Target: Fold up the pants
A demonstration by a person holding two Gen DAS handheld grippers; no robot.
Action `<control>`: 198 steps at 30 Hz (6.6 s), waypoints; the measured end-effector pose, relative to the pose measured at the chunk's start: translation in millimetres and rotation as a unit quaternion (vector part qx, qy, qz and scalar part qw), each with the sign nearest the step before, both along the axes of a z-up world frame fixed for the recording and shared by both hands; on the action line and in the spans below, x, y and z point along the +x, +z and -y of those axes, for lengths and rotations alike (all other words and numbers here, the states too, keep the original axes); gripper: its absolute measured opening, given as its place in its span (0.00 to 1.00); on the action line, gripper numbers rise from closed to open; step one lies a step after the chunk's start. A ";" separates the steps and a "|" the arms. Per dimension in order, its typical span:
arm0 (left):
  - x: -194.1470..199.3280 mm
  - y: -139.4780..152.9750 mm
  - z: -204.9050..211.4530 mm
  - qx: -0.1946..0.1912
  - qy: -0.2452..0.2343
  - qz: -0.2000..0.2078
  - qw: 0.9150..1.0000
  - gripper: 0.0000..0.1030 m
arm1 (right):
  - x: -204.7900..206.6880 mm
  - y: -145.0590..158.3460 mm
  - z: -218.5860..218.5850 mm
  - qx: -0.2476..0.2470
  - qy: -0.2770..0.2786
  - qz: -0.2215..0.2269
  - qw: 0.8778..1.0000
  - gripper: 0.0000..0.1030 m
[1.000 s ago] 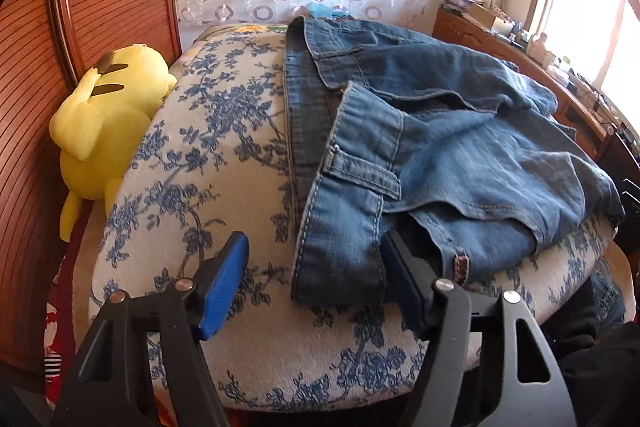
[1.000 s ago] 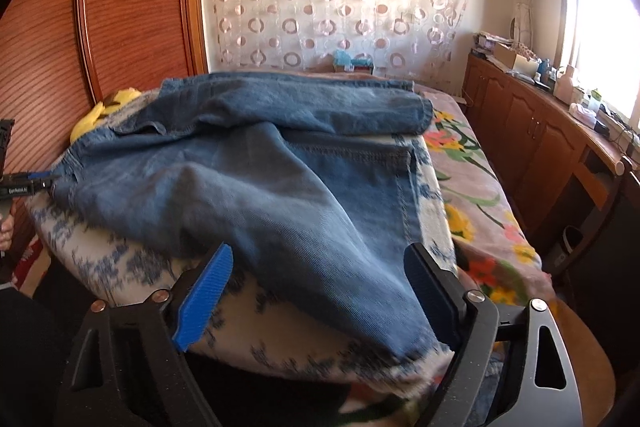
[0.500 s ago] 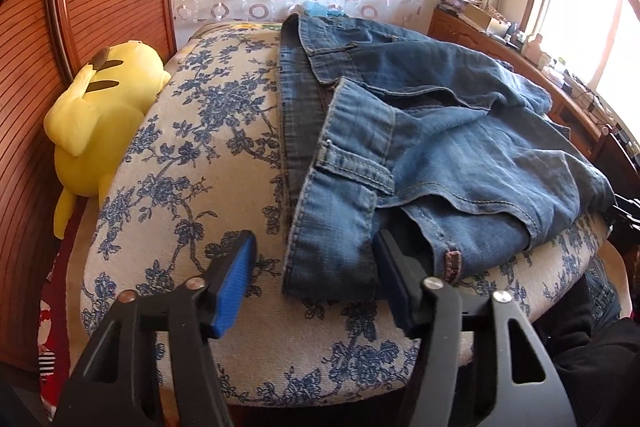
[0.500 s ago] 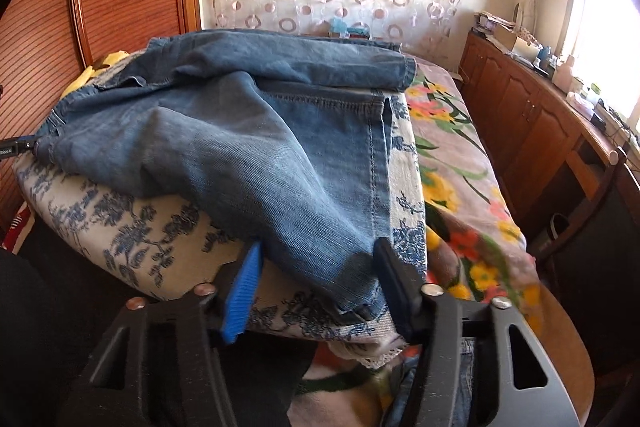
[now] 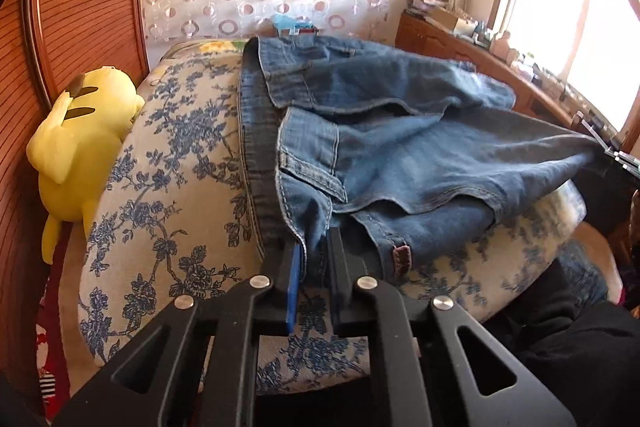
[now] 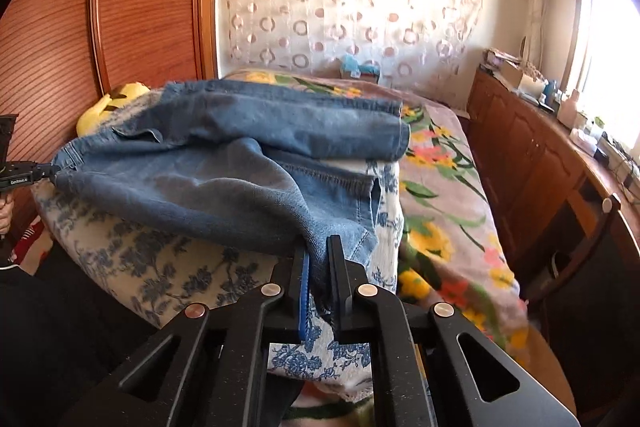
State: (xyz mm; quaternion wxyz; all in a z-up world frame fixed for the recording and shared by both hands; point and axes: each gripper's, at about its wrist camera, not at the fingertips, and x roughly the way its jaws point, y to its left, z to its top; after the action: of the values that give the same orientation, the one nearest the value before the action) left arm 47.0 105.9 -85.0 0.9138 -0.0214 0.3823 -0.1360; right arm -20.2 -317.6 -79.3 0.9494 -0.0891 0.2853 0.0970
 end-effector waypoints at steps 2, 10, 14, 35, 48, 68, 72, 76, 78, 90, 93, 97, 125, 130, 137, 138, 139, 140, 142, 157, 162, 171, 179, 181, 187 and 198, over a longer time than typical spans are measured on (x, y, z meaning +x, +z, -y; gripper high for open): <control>-6.8 9.4 -2.1 -0.007 -0.003 0.008 1.000 0.12 | -10.0 5.1 -0.5 -0.002 0.003 0.004 1.000 0.07; -12.8 10.6 -2.4 0.007 -0.007 0.002 1.000 0.12 | -7.1 -9.5 7.3 0.023 0.014 -0.023 0.999 0.07; -10.0 2.0 -1.5 0.012 0.001 -0.006 1.000 0.12 | -2.7 -11.4 12.1 0.037 0.017 -0.036 0.999 0.11; -19.7 -14.2 -10.9 0.035 0.021 -0.001 0.999 0.49 | 8.7 -30.9 4.8 0.022 0.003 -0.066 0.998 0.16; -19.0 -10.0 -16.8 0.029 0.008 0.017 0.999 0.49 | 8.9 -38.3 5.2 0.026 0.000 -0.070 0.997 0.17; -16.7 -23.9 -29.2 -0.003 0.005 -0.011 1.000 0.34 | 5.7 -39.3 4.7 0.011 0.005 -0.080 0.997 0.19; -15.9 -24.7 -28.0 -0.009 0.002 -0.005 1.000 0.30 | 8.2 -44.4 5.7 0.007 -0.005 -0.086 0.996 0.30; -11.4 -26.9 -25.4 -0.014 -0.001 -0.005 1.000 0.22 | 10.7 -48.0 5.4 0.003 -0.009 -0.090 0.996 0.32; -10.2 -26.9 -23.5 -0.017 -0.003 -0.004 1.000 0.17 | 11.3 -49.1 5.2 0.003 -0.010 -0.090 0.996 0.33; -14.7 -15.1 -21.1 -0.010 0.000 0.012 1.000 0.04 | 9.7 -51.9 5.3 0.002 0.006 -0.092 0.996 0.11; -22.8 3.5 -24.1 -0.018 0.004 0.039 0.999 0.03 | 4.8 -36.5 6.6 0.005 0.012 -0.070 0.997 0.08; -31.9 33.1 -24.2 -0.025 0.004 0.076 0.997 0.03 | -3.0 1.0 9.5 0.003 0.012 -0.022 1.000 0.06; 40.3 113.4 -0.1 -0.001 0.007 0.178 0.984 0.03 | 51.6 94.7 -4.1 -0.035 -0.006 0.108 0.994 0.05; 78.5 118.7 -2.9 0.001 0.014 0.179 0.984 0.03 | 78.1 94.9 -7.1 -0.026 -0.008 0.115 0.993 0.05; 137.4 124.6 -11.8 0.000 0.026 0.174 0.984 0.03 | 113.7 89.4 -12.0 -0.030 -0.015 0.112 0.993 0.05; 150.3 122.3 -13.2 0.001 0.028 0.169 0.985 0.03 | 119.7 87.6 -11.7 -0.030 -0.016 0.109 0.993 0.05; 158.9 120.0 -13.3 0.001 0.029 0.164 0.986 0.03 | 125.6 86.3 -12.1 -0.032 -0.017 0.105 0.994 0.05; 166.4 118.0 -12.9 0.003 0.029 0.160 0.987 0.03 | 134.0 83.4 -13.0 -0.034 -0.018 0.101 0.994 0.05; 186.3 110.7 -12.2 0.007 0.031 0.149 0.988 0.03 | 151.9 79.3 -15.2 -0.041 -0.019 0.091 0.995 0.05; 292.5 49.6 1.9 0.039 0.037 0.064 0.996 0.03 | 288.8 26.0 -22.7 -0.053 -0.021 -0.011 0.998 0.05; 309.0 33.7 0.8 0.042 0.040 0.046 0.997 0.03 | 322.8 32.8 -13.9 -0.043 -0.019 -0.032 0.998 0.05; 312.6 24.0 -3.6 0.035 0.040 0.033 0.998 0.03 | 338.8 35.8 1.9 0.000 -0.026 -0.047 0.999 0.17; 297.3 29.9 1.7 0.064 0.026 0.047 0.997 0.16 | 315.2 35.9 3.3 0.003 -0.029 -0.035 0.999 0.29; 293.9 31.1 2.3 0.070 0.026 0.049 0.996 0.29 | 313.8 34.5 3.9 0.008 -0.029 -0.033 0.999 0.36; 287.9 29.6 8.8 0.053 0.010 0.041 0.998 0.53 | 305.2 29.1 8.7 0.018 -0.032 -0.029 0.999 0.41; 279.2 11.5 24.5 0.039 0.008 0.019 0.999 0.53 | 306.9 25.7 11.6 0.019 -0.038 -0.043 0.998 0.44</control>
State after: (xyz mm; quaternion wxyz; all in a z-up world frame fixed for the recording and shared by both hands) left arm 326.1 81.5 -73.6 0.9222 0.0136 0.3693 -0.1144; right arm 286.7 -329.2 -53.6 0.9406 -0.0556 0.3274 0.0701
